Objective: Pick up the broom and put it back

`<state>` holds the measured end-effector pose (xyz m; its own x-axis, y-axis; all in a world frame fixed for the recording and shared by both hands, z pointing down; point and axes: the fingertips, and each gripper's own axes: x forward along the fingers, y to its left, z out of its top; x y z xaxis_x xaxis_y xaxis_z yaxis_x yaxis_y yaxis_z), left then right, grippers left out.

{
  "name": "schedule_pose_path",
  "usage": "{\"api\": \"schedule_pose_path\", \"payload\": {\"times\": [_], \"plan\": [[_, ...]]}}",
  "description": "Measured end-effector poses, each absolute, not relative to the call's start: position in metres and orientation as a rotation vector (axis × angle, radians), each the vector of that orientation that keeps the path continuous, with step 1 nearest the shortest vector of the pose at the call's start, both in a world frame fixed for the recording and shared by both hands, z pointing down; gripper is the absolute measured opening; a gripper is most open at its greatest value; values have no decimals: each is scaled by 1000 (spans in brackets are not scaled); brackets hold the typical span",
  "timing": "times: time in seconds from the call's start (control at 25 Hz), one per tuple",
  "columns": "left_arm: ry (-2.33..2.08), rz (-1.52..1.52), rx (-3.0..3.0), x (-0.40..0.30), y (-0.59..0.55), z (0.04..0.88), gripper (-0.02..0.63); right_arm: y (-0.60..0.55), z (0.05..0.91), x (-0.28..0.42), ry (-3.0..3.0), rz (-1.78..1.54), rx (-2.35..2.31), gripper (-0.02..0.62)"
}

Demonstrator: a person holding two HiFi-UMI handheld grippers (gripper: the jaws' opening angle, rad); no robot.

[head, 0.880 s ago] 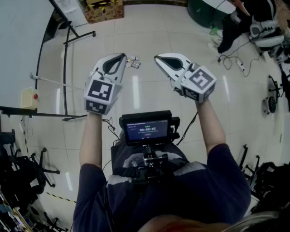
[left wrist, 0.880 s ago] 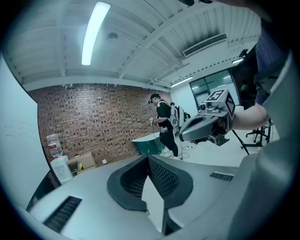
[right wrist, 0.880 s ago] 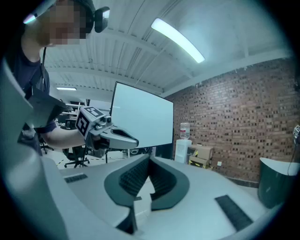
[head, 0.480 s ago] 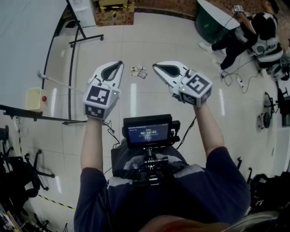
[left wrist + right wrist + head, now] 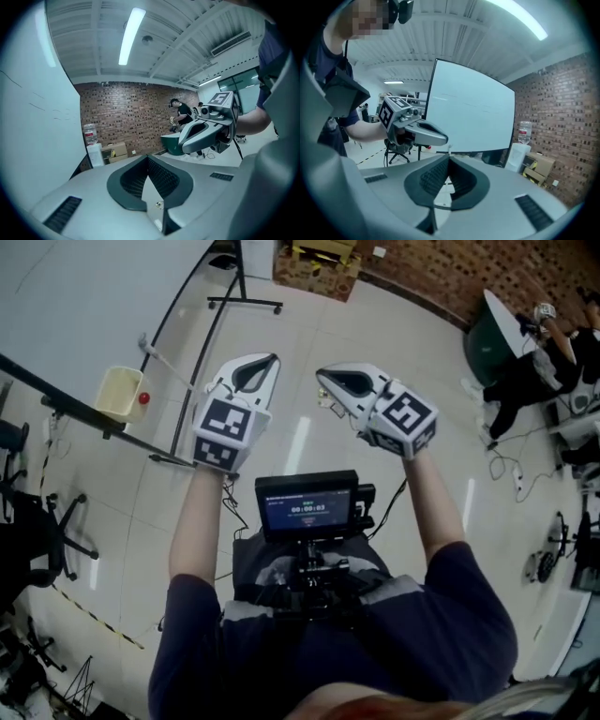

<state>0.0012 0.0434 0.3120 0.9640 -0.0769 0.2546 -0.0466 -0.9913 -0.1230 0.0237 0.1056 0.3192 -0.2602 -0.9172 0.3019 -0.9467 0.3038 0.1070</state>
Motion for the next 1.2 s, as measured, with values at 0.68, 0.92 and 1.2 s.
{"api": "schedule_pose_path", "payload": {"times": [0.68, 0.92, 1.2], "plan": [[676, -510, -2939, 15, -58, 342, 0, -2, 372, 72, -2455, 110, 1288, 15], [912, -605, -2890, 39, -118, 357, 0, -79, 379, 104, -2618, 121, 1086, 15], [1105, -646, -2858, 1, -120, 369, 0, -86, 391, 70, -2672, 100, 906, 15]]}}
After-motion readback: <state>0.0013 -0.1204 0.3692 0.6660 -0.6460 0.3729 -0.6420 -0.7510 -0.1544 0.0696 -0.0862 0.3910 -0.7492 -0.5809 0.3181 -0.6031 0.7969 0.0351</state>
